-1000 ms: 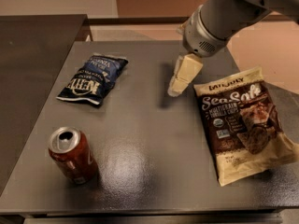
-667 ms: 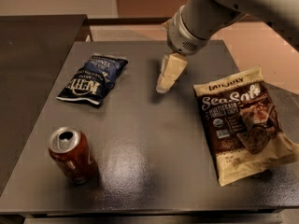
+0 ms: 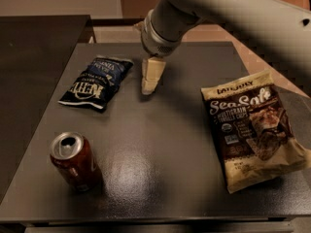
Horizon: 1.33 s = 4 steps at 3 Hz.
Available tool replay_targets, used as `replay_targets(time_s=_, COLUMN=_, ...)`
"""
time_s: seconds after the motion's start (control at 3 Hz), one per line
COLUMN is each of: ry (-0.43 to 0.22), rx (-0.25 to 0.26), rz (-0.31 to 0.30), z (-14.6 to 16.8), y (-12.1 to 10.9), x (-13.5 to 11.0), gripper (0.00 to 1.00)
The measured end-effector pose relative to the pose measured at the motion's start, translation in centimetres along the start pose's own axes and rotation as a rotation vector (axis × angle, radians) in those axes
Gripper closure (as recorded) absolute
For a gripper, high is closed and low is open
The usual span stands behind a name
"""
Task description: Move blue chip bag near coke can
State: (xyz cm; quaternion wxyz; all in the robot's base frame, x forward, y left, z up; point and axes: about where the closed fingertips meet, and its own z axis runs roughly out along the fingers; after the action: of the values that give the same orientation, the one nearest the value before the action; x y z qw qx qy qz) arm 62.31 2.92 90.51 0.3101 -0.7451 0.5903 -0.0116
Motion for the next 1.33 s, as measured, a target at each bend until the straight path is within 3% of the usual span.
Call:
replay_targets(time_s=0.67, ry=0.046, rx=-0.068, rz=-0.248, z=4.5, y=-0.6, x=-4.5, gripper=0.00)
replay_targets(time_s=1.33, ry=0.078, rx=-0.149, rz=-0.407, z=7.0, y=-0.1, x=-7.5, gripper=0.00)
